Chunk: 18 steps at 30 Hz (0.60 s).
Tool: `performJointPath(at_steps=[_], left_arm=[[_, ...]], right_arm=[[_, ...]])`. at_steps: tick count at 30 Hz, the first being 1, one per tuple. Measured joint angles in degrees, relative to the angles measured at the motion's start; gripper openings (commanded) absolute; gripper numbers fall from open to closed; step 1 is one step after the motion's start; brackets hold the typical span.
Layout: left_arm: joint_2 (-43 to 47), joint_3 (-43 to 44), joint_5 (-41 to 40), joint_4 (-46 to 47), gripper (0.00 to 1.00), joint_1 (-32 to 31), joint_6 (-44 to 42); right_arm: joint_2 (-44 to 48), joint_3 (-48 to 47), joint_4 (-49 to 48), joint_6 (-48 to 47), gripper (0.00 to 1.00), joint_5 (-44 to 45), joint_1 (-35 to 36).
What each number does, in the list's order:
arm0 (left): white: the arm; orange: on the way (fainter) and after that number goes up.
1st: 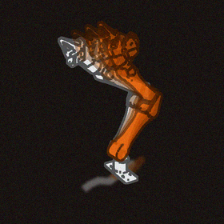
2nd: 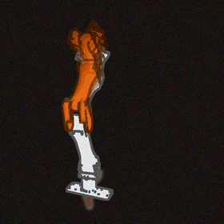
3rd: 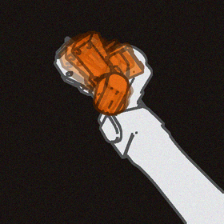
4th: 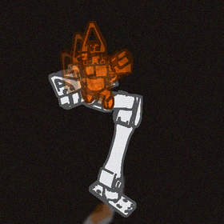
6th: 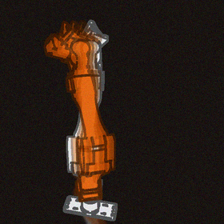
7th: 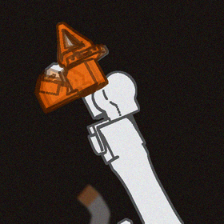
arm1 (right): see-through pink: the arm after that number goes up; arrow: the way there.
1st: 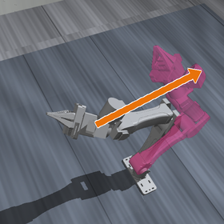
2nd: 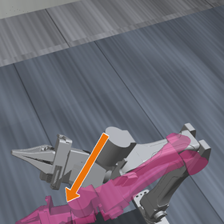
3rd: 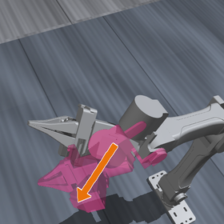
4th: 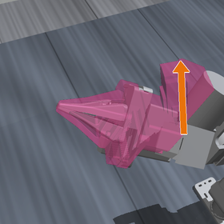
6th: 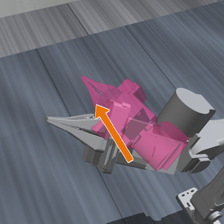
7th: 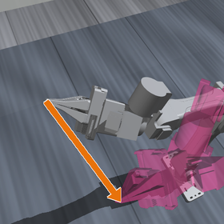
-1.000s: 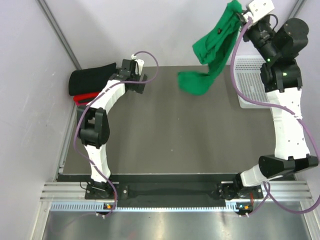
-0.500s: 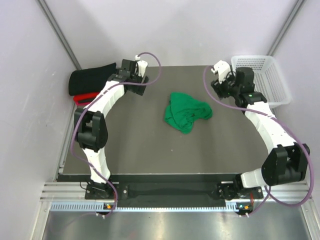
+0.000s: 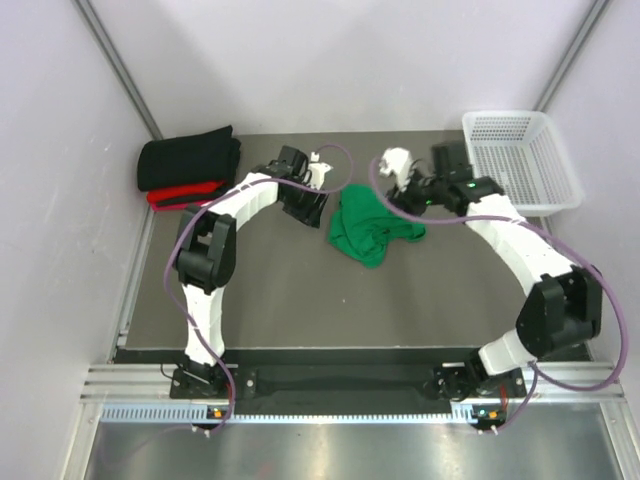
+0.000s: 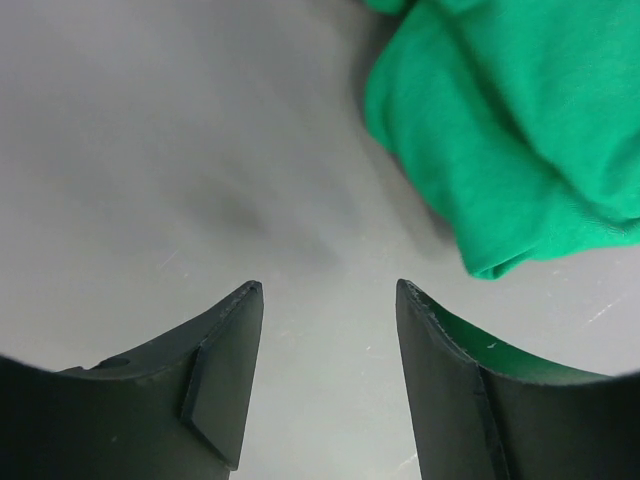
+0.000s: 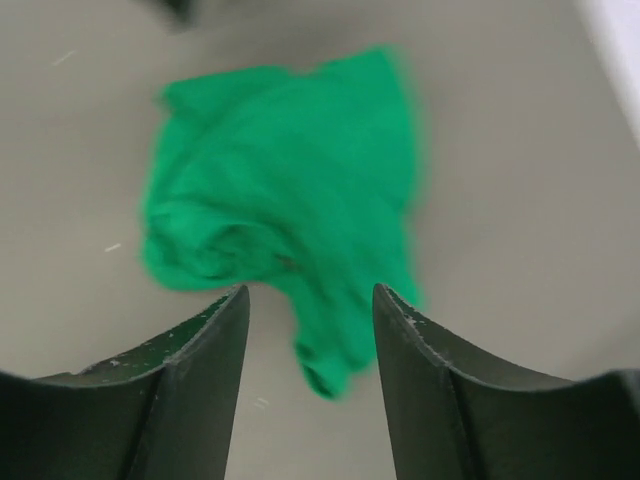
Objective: Fold and stack the t-shirts
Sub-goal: Flatten the tshirt out
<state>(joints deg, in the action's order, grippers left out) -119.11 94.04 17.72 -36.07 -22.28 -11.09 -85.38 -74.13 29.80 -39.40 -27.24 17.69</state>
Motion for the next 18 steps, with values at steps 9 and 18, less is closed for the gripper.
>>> performJointPath(at_steps=[9,18], left_arm=[[2.36,-2.01,-1.14,-0.13,0.67,4.55,1.16],[7.91,-6.19,-2.58,0.09,0.69,5.53,1.22]], right_arm=[[-15.34,-0.81,7.02,-13.35,0.56,-3.37,9.62],[-22.8,-7.74,11.78,-19.98,0.57,-3.1,9.97]])
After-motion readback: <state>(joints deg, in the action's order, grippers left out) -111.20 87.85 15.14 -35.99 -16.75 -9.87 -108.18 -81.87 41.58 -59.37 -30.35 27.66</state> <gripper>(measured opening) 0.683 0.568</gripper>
